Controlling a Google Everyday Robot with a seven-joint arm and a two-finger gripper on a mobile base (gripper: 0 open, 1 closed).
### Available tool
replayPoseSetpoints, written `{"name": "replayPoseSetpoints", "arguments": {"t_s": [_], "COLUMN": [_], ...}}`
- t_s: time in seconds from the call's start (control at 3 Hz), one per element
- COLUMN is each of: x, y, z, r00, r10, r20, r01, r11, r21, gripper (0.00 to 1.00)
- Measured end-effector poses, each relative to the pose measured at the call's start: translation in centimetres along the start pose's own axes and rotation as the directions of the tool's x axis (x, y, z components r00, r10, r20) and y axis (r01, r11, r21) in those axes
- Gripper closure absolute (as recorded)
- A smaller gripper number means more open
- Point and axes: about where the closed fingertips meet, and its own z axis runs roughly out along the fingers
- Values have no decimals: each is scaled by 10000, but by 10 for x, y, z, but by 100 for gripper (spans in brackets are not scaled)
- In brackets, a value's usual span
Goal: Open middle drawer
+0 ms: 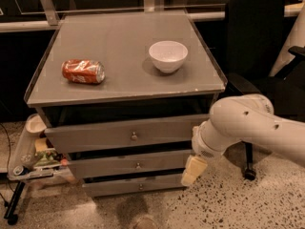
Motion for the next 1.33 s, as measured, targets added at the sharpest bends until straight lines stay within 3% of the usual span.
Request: {"name": "replayPoseSetpoints", "arguments": {"t_s": [0.33, 0.67, 1.33], "x": [6, 6, 8], "y": [-7, -7, 5], "z": [41, 41, 115], "r00": [10000, 10000, 9970], "r10": [72, 72, 717], "r20": [64, 64, 290], "r01": [-72, -72, -701], "r11": [10000, 10000, 9963], "r21": [41, 41, -504], "gripper": [0, 0, 0]}}
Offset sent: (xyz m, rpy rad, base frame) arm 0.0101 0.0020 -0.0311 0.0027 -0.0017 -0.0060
